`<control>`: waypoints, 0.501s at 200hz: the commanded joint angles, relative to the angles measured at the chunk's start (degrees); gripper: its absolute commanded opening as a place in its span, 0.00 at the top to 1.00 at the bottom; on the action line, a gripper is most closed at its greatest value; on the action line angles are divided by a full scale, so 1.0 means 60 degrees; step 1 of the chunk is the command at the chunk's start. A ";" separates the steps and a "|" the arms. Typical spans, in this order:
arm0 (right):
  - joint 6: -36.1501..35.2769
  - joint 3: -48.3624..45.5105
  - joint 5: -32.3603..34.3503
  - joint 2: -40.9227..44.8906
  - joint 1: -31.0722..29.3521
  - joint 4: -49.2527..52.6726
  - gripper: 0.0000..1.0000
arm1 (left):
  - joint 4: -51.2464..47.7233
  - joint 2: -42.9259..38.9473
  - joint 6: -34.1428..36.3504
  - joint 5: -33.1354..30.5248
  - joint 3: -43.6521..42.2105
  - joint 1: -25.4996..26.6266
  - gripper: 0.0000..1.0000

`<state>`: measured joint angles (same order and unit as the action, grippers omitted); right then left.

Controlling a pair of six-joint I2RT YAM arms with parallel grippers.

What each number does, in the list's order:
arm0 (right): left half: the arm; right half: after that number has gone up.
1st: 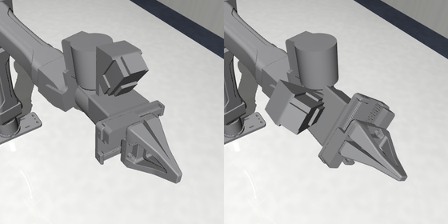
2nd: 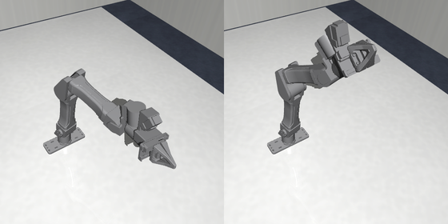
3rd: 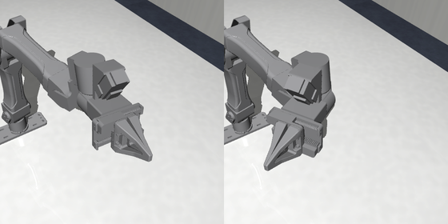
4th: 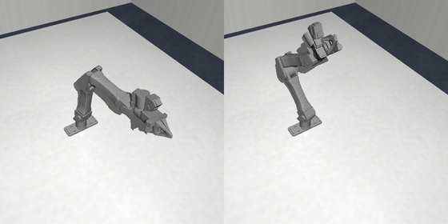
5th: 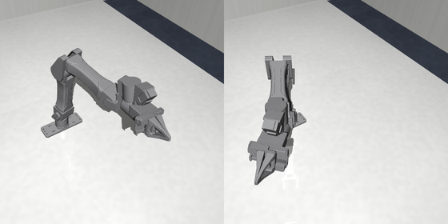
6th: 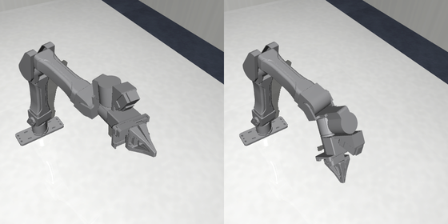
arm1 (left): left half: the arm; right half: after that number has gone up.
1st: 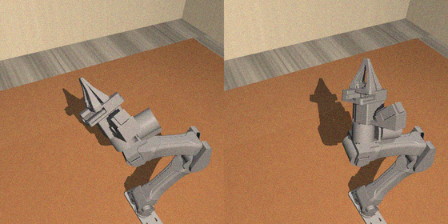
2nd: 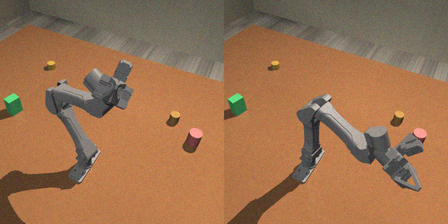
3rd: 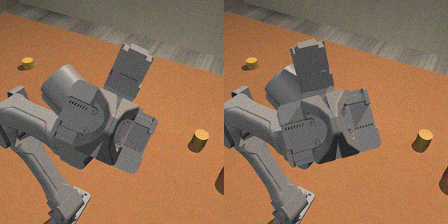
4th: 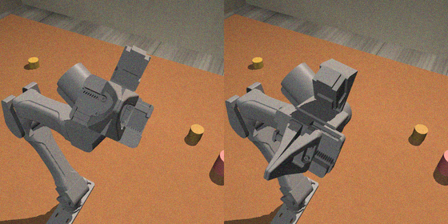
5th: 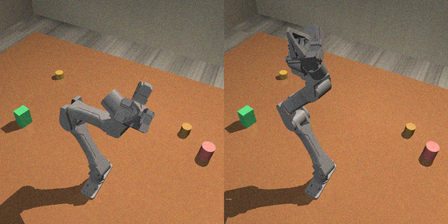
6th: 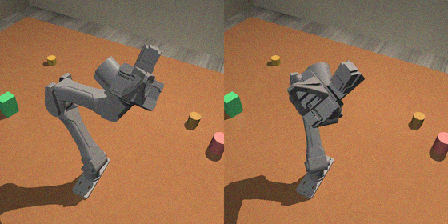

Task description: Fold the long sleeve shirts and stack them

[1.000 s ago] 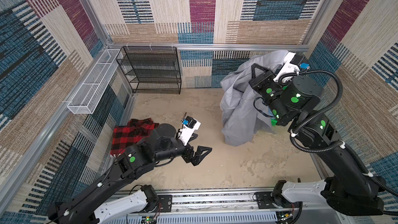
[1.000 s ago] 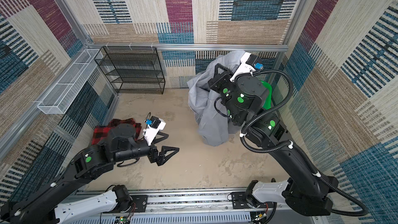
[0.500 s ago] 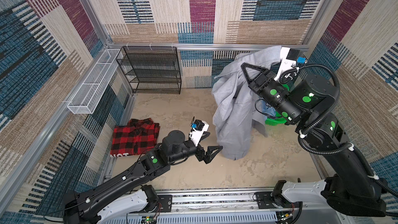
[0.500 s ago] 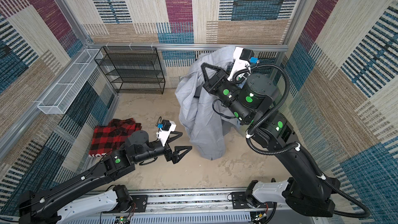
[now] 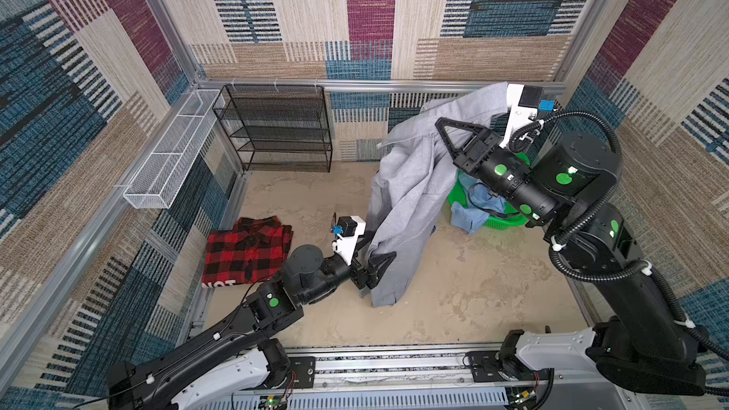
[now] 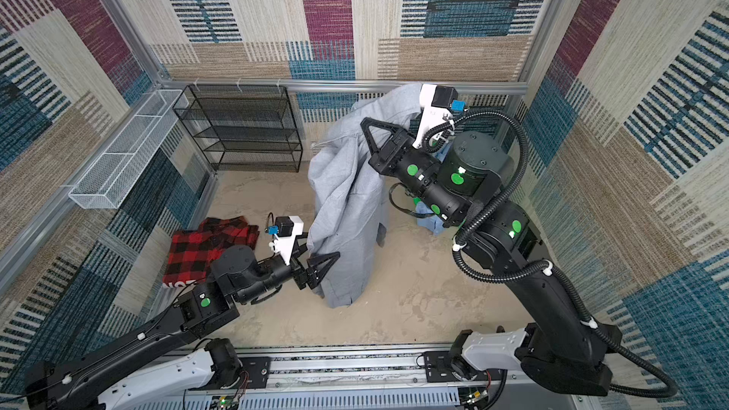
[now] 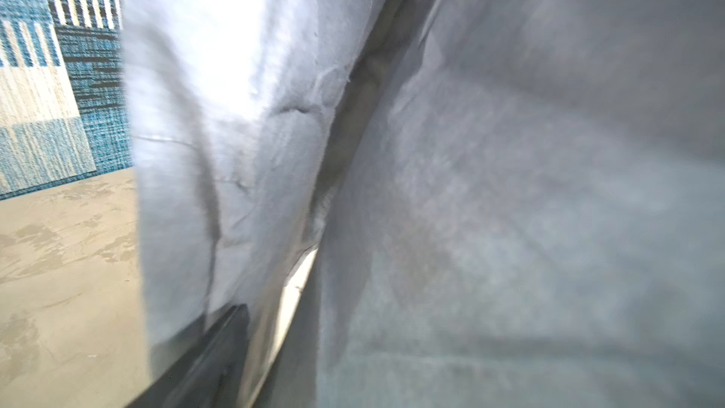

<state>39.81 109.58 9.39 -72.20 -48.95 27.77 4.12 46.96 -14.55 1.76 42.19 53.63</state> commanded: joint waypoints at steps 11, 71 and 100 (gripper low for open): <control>-0.0244 -0.0033 -0.0288 -0.0081 -0.0016 -0.0311 1.00 | -0.0640 -0.0394 0.0335 -0.0509 0.0013 -0.0002 0.13; -0.0377 0.0073 -0.0812 -0.0312 -0.0013 -0.0325 1.00 | -0.0950 -0.0595 0.0575 -0.0479 0.0189 -0.0001 0.22; -0.0466 0.0175 -0.0895 -0.0357 -0.0016 -0.0276 1.00 | -0.1356 -0.0502 0.0729 -0.0810 0.0447 0.0000 0.42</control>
<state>38.04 109.65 5.48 -74.35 -48.95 27.83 -1.78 43.81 -12.16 -1.15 43.46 53.63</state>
